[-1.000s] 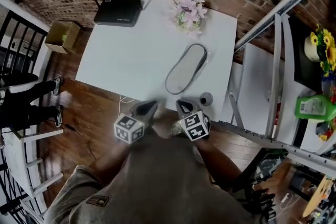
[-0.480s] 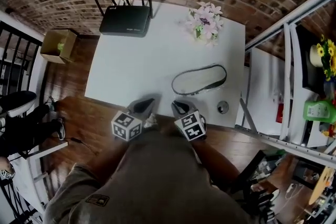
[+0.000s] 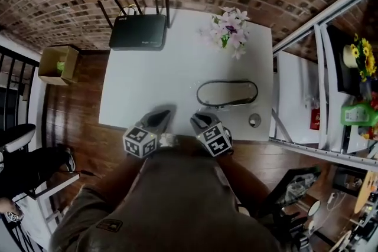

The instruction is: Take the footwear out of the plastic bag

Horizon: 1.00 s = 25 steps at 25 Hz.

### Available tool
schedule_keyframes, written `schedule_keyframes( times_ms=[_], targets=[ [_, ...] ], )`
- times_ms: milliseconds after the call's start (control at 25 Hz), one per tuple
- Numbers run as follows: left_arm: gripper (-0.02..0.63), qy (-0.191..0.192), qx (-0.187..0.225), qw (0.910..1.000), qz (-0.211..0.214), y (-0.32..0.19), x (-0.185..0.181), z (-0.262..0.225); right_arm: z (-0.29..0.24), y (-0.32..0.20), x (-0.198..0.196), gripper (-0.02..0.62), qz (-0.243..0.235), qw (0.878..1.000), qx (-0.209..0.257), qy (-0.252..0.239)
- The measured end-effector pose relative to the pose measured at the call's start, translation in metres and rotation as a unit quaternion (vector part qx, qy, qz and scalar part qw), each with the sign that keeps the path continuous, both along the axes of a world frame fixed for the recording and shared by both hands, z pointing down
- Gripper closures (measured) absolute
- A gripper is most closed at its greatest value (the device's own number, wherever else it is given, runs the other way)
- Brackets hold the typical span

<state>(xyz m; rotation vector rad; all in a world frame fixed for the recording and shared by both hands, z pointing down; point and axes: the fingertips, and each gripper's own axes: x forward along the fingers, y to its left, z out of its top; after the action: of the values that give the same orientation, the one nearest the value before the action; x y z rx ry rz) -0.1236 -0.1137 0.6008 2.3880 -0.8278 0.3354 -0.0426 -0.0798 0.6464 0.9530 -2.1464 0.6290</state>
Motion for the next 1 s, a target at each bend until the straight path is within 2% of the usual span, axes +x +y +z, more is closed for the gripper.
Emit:
schedule_keyframes(
  times_ms=[120, 240, 400, 520, 680, 880, 1000],
  targets=[
    [0.605, 0.007, -0.001, 0.9999, 0.009, -0.008, 0.010, 0.003, -0.025, 0.001, 0.014, 0.502, -0.007, 1.000, 0.017, -0.017],
    [0.604, 0.012, -0.001, 0.9999, 0.012, -0.015, 0.026, 0.005, -0.058, -0.009, 0.045, 0.502, -0.025, 0.998, 0.055, -0.031],
    [0.604, 0.008, 0.004, 1.0000, 0.003, -0.026, 0.043, 0.006, -0.074, -0.041, 0.102, 0.490, -0.065, 0.994, 0.082, 0.013],
    [0.604, 0.000, 0.004, 0.9998, -0.018, -0.031, 0.052, 0.006, -0.064, -0.061, 0.137, 0.448, -0.119, 0.989, 0.065, 0.054],
    [0.605, -0.008, 0.006, 0.9988, -0.047, -0.037, 0.058, 0.003, -0.047, -0.079, 0.159, 0.361, -0.185, 0.980, 0.022, 0.064],
    [0.604, -0.020, 0.001, 0.9968, -0.077, -0.037, 0.060, 0.005, -0.024, -0.084, 0.166, 0.260, -0.284, 0.955, -0.023, 0.079],
    [0.604, -0.027, -0.003, 0.9965, -0.079, -0.032, 0.067, 0.008, -0.009, -0.088, 0.172, 0.216, -0.320, 0.942, -0.045, 0.087]
  ],
)
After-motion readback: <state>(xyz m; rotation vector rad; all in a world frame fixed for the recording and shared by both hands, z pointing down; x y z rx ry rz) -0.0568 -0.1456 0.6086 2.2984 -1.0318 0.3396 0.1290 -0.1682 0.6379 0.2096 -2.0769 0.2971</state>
